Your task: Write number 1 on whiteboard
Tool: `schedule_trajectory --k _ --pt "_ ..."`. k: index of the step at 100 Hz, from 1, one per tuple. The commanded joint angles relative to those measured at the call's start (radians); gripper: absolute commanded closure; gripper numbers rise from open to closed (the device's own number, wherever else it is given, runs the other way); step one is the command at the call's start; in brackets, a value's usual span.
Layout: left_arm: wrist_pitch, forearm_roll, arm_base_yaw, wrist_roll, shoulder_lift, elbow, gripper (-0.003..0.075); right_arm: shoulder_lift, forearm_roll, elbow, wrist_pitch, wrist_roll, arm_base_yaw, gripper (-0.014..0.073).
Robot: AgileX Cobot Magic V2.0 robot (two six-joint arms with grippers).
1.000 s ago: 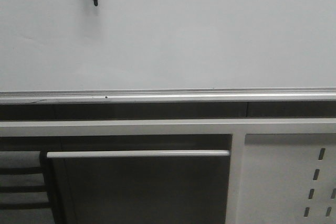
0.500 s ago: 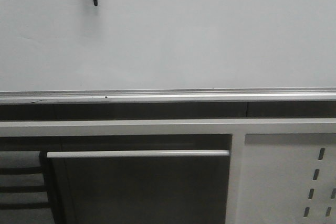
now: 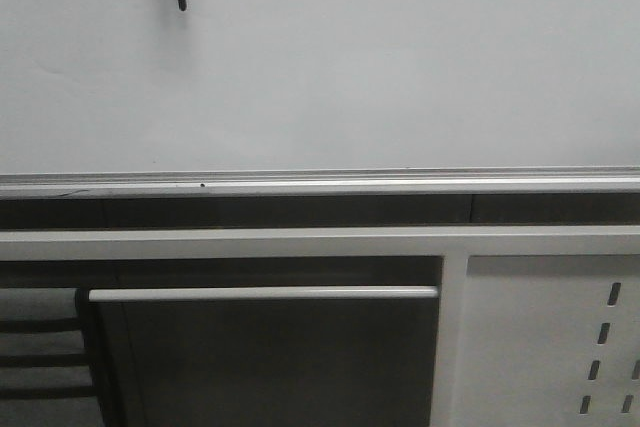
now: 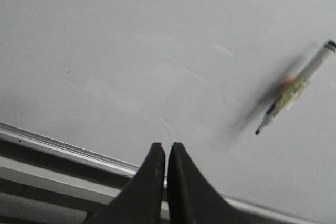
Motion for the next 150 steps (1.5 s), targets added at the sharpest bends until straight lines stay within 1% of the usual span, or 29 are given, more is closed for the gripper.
schedule_trajectory --k 1,7,12,15,26,30,35,38,42,43,46,47,49,50,52,53,54,57,62,67,75,82,99,106,115,120,127,132,150 --pt "0.08 0.135 0.001 0.01 0.11 -0.148 0.0741 0.118 -0.053 -0.123 0.045 -0.005 -0.007 0.0655" --pt "0.135 0.17 0.001 0.07 0.183 -0.233 0.0741 0.207 -0.106 -0.186 0.091 -0.005 -0.007 0.0655" --pt "0.165 0.167 0.001 0.126 0.234 -0.295 0.0741 0.268 -0.154 -0.235 0.113 -0.005 -0.007 0.0655" --pt "0.173 0.158 0.001 0.136 0.267 -0.32 0.0741 0.297 -0.172 -0.264 0.119 -0.005 -0.007 0.0656" --pt "0.187 0.107 0.001 0.141 0.34 -0.383 0.074 0.371 -0.177 -0.318 0.118 -0.009 -0.007 0.0655" --pt "0.189 0.075 0.001 0.172 0.358 -0.396 0.074 0.383 -0.177 -0.33 0.118 -0.029 -0.007 0.065" --pt "0.189 0.019 0.001 0.241 0.384 -0.405 0.0734 0.387 -0.171 -0.339 0.118 -0.054 -0.007 0.0619" --pt "0.191 -0.032 0.001 0.288 0.395 -0.407 0.0716 0.387 -0.167 -0.341 0.115 -0.059 -0.007 0.0577" --pt "0.191 -0.106 0.001 0.375 0.411 -0.407 0.0673 0.387 -0.167 -0.348 0.113 -0.064 -0.007 0.0517" --pt "0.191 -0.119 0.001 0.375 0.414 -0.407 0.0664 0.387 -0.167 -0.348 0.113 -0.064 -0.007 0.0489" --pt "0.191 -0.171 0.001 0.434 0.426 -0.407 0.0621 0.387 -0.167 -0.35 0.113 -0.069 -0.007 0.0426" --pt "0.191 -0.197 0.001 0.456 0.431 -0.407 0.0596 0.387 -0.167 -0.35 0.113 -0.071 -0.007 0.0393" --pt "0.193 -0.235 0.001 0.485 0.44 -0.407 0.0555 0.387 -0.167 -0.35 0.113 -0.071 -0.007 0.0359" --pt "0.193 -0.259 0.001 0.494 0.446 -0.407 0.0526 0.387 -0.167 -0.35 0.113 -0.071 -0.007 0.0326" --pt "0.193 -0.282 0.001 0.52 0.454 -0.407 0.0495 0.387 -0.167 -0.35 0.113 -0.071 -0.007 0.0279" --pt "0.193 -0.304 0.001 0.529 0.457 -0.407 0.0463 0.387 -0.167 -0.35 0.113 -0.071 -0.007 0.0265" --pt "0.193 -0.315 0.001 0.545 0.46 -0.407 0.0447 0.387 -0.167 -0.35 0.113 -0.071 -0.007 0.0239" --pt "0.193 -0.364 0.001 0.581 0.473 -0.407 0.0366 0.387 -0.167 -0.35 0.113 -0.071 -0.007 0.0197" --pt "0.194 -0.429 0.001 0.649 0.49 -0.407 0.0278 0.387 -0.165 -0.35 0.113 -0.074 -0.007 0.0162" --pt "0.2 -0.501 0.001 0.731 0.506 -0.407 0.0241 0.387 -0.165 -0.35 0.109 -0.077 -0.007 0.0167" --pt "0.221 -0.609 0.001 0.886 0.532 -0.407 0.0253 0.387 -0.161 -0.35 0.105 -0.077 -0.007 0.0178" --pt "0.235 -0.697 0.001 0.98 0.556 -0.407 0.0273 0.387 -0.156 -0.35 0.1 -0.077 -0.007 0.0178" --pt "0.248 -0.866 -0.011 1.127 0.618 -0.407 0.03 0.387 -0.148 -0.35 0.081 -0.077 -0.007 0.0178" --pt "0.248 -0.916 -0.037 1.175 0.647 -0.407 0.03 0.387 -0.148 -0.35 0.077 -0.077 -0.007 0.0178" --pt "0.242 -0.965 -0.095 1.241 0.691 -0.407 0.03 0.387 -0.145 -0.35 0.065 -0.077 -0.007 0.0178" --pt "0.213 -0.994 -0.137 1.265 0.723 -0.409 0.03 0.387 -0.145 -0.35 0.061 -0.077 -0.007 0.0178" --pt "0.138 -1.019 -0.205 1.302 0.756 -0.416 0.03 0.387 -0.145 -0.35 0.058 -0.077 -0.007 0.0178" --pt "0.05 -1.021 -0.255 1.308 0.776 -0.428 0.03 0.387 -0.145 -0.35 0.058 -0.077 -0.007 0.0178" --pt "-0.189 -1.015 -0.44 1.337 0.844 -0.49 0.03 0.387 -0.145 -0.35 0.058 -0.077 -0.007 0.0178"
